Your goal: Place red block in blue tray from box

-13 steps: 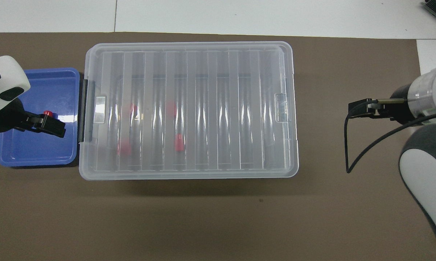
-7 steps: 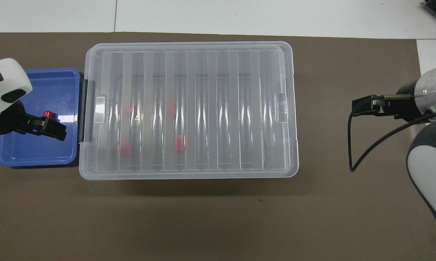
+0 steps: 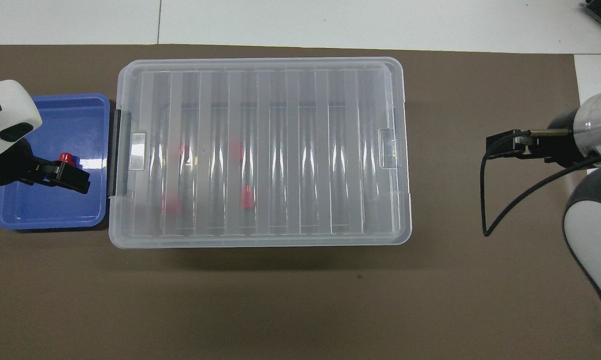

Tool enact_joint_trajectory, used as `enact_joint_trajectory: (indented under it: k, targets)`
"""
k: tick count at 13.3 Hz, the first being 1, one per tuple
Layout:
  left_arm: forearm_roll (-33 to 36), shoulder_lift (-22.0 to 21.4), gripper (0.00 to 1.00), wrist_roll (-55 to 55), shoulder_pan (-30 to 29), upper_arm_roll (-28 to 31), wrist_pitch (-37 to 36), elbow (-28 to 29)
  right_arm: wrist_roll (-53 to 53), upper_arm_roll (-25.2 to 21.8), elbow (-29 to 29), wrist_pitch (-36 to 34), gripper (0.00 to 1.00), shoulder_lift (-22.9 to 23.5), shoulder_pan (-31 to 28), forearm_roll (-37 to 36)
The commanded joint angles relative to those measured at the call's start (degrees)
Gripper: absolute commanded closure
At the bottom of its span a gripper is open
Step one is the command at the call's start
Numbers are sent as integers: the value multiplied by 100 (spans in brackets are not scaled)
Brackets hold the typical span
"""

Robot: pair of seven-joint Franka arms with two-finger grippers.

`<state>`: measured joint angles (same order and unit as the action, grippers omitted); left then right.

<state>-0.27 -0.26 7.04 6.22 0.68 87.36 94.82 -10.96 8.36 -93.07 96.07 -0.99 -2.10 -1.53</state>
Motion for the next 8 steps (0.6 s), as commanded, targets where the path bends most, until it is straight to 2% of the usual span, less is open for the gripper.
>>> enact_joint_trajectory:
  k: [1, 4, 6, 8]
  targets:
    - [88, -97, 0, -19, -68, 37, 53, 72, -117, -9, -52, -150, 0, -76, -36, -6]
    - [88, -97, 0, -19, -95, 46, 53, 72, -108, -264, -176, -281, 0, -156, 148, 47]
    - [88, -97, 0, -19, -95, 37, 53, 72, -108, -641, -176, -395, 0, -164, 455, 73]
    - [88, -97, 0, -19, -95, 37, 53, 72, -117, -660, -176, -457, 0, -173, 474, 74]
